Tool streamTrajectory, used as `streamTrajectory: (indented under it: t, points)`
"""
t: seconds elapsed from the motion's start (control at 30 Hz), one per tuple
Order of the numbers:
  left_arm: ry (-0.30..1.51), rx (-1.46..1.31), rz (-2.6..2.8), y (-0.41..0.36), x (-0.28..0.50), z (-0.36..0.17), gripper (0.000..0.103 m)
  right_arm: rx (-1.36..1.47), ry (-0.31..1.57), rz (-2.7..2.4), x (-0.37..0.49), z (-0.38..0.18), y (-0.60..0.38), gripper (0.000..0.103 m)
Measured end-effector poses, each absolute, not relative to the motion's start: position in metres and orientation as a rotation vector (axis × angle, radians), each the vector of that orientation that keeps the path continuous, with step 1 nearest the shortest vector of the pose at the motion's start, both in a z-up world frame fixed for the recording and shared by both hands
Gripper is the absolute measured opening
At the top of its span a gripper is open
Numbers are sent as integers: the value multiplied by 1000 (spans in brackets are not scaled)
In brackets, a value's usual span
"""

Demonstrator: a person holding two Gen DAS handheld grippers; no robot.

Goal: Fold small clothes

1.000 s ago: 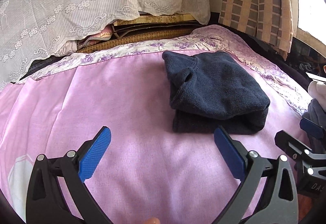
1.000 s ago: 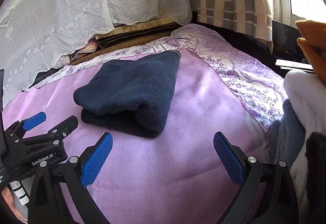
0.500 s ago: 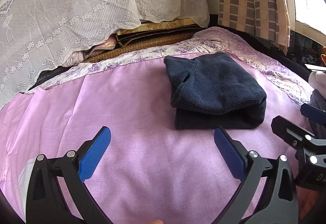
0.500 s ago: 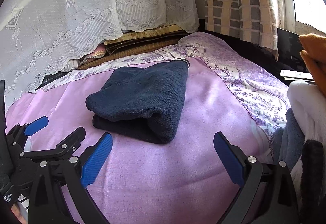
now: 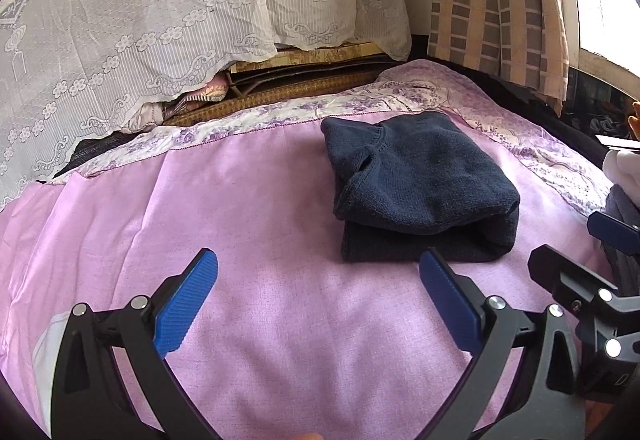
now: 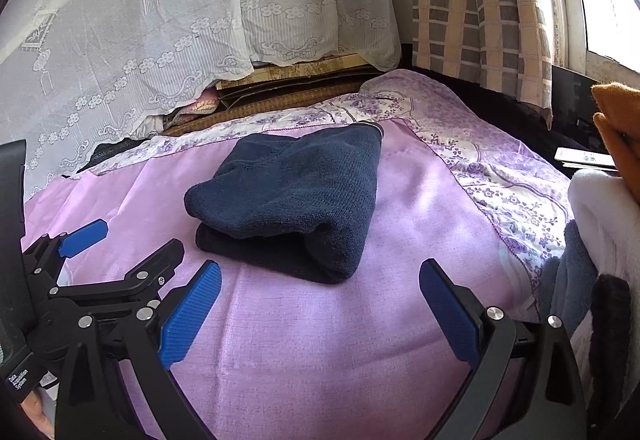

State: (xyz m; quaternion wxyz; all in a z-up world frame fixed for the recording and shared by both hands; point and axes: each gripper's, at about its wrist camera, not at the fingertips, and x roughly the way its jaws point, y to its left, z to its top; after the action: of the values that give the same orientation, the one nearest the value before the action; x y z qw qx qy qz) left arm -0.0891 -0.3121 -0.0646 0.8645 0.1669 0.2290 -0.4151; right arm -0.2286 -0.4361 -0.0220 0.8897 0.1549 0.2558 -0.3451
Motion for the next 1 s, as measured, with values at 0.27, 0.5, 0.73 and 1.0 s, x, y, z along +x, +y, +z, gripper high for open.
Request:
streamTrajectory:
  t: [0.27, 0.5, 0.73, 1.0]
  points:
    - [486, 336, -878, -311, -90, -61, 98, 331, 513, -711, -232, -19, -436, 99]
    - [463, 340, -869, -310, -95, -59, 98, 340, 493, -706, -236, -16, -436, 99]
    - [462, 344, -871, -310, -95, -59, 98, 348, 492, -704, -236, -16, -437, 99]
    - [423, 337, -856, -308, -97, -57, 98, 352, 491, -701, -237, -17, -436, 99]
